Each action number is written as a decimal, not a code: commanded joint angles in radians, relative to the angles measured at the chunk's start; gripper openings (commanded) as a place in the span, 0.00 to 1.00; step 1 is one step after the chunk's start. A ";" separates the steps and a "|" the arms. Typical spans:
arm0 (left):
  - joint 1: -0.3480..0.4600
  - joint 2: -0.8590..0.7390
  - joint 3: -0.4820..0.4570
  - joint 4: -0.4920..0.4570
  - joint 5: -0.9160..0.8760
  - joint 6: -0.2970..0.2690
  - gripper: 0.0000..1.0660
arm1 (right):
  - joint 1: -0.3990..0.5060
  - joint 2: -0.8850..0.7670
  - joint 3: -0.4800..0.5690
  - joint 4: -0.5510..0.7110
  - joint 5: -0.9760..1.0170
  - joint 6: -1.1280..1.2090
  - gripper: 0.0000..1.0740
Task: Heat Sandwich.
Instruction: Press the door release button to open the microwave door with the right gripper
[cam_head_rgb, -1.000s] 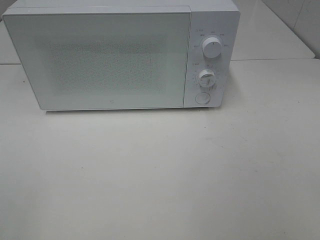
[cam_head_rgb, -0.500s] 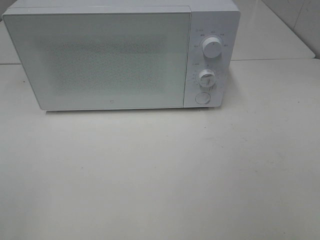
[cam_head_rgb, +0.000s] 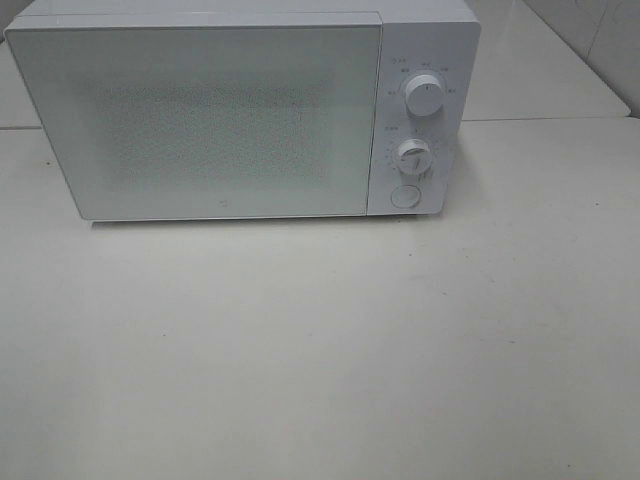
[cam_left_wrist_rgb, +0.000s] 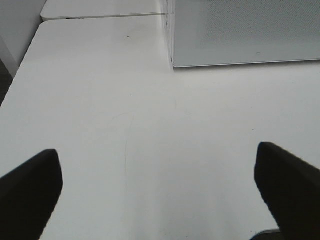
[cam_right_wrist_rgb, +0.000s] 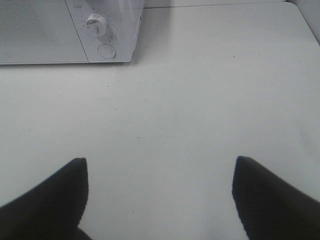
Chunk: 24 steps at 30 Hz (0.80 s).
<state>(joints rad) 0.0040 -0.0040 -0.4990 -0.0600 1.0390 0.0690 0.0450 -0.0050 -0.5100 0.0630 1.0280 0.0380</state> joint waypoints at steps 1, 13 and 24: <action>0.003 -0.023 0.003 -0.009 0.000 -0.005 0.95 | -0.007 -0.024 -0.020 0.006 -0.064 0.008 0.71; 0.003 -0.023 0.003 -0.009 0.000 -0.005 0.95 | -0.007 0.104 -0.020 0.005 -0.305 0.008 0.71; 0.003 -0.023 0.003 -0.009 0.000 -0.005 0.95 | -0.007 0.348 -0.020 0.005 -0.540 0.008 0.71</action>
<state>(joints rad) 0.0040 -0.0040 -0.4990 -0.0600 1.0390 0.0690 0.0450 0.3360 -0.5220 0.0710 0.5200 0.0380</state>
